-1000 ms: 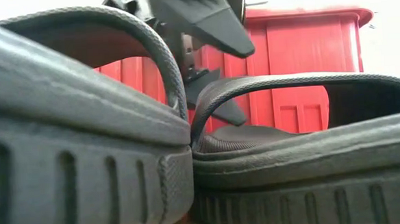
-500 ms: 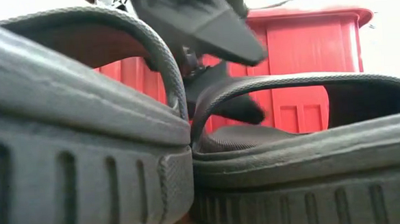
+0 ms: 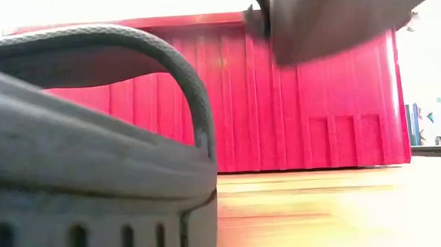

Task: Pick and place slides into bin
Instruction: Put the slide into the red bin

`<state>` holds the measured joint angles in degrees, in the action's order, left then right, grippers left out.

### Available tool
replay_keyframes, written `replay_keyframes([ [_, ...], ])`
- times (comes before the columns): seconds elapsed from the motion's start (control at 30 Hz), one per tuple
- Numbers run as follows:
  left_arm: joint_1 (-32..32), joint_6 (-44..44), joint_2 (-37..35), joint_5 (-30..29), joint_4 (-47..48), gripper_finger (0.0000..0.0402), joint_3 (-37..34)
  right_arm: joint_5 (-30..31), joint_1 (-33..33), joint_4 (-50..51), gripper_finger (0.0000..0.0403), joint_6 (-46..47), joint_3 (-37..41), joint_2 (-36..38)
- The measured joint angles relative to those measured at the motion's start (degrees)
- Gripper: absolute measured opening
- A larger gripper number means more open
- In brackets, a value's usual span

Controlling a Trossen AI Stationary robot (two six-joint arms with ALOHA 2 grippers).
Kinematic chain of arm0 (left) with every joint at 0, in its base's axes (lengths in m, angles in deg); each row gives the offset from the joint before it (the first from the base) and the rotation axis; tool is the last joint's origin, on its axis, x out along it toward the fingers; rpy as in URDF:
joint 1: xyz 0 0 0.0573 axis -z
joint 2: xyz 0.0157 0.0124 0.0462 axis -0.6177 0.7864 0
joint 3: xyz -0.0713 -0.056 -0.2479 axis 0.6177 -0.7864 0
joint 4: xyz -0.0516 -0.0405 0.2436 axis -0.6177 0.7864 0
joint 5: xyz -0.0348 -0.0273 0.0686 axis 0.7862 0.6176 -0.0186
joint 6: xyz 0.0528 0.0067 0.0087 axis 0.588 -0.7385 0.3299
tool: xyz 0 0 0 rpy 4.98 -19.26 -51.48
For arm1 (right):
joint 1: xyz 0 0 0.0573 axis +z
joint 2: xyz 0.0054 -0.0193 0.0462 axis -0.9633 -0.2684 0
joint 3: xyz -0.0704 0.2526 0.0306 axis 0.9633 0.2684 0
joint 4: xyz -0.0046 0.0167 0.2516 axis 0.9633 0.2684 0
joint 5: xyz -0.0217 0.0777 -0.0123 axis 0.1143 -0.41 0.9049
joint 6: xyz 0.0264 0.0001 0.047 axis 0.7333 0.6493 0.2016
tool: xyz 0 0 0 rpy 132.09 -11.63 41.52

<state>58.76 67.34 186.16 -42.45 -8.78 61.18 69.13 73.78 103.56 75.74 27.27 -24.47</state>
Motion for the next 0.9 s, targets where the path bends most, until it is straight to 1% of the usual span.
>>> replay_keyframes([
  [0.07, 0.05, 1.40, -1.06, 0.83, 4.31, 0.0005, 4.05, 0.00, 0.00, -0.02, 0.0000, 0.00, 0.00, 0.02],
  [0.13, 0.10, 3.77, -3.11, 0.38, 13.19, 0.0006, 7.40, 0.00, 0.00, -0.07, 0.0000, 0.00, 0.00, 0.02],
  [0.2, -0.13, 7.08, -4.86, -1.55, 21.65, 0.0005, 11.85, 0.00, -0.02, -0.05, 0.0000, 0.00, 0.00, 0.01],
  [0.3, -1.19, 9.92, -8.19, -6.52, 38.44, 0.0004, 19.42, -0.04, -0.01, -0.04, 0.0000, -0.16, 0.00, 0.02],
  [0.47, -4.71, 12.65, -12.35, -16.71, 61.36, 0.0003, 31.96, -0.09, -0.01, -0.09, 0.0000, -0.42, 0.01, 0.01],
  [0.57, -8.20, 13.74, -15.11, -23.81, 69.60, 0.0003, 37.53, -0.10, 0.00, -0.26, 0.0000, -0.63, 0.00, 0.02],
  [0.67, -12.02, 14.41, -18.26, -29.84, 76.29, 0.0003, 39.55, -0.15, 0.00, -0.17, 0.0000, -0.61, 0.00, 0.02],
  [0.77, -16.21, 15.16, -20.98, -33.64, 80.93, 0.0003, 39.65, -0.15, -0.02, -0.02, 0.0000, -0.61, 0.00, 0.00],
  [0.9, -22.82, 17.92, -22.45, -34.21, 91.90, 0.0002, 39.67, -0.13, 0.00, 0.00, 0.0000, -0.57, 0.00, 0.02],
])
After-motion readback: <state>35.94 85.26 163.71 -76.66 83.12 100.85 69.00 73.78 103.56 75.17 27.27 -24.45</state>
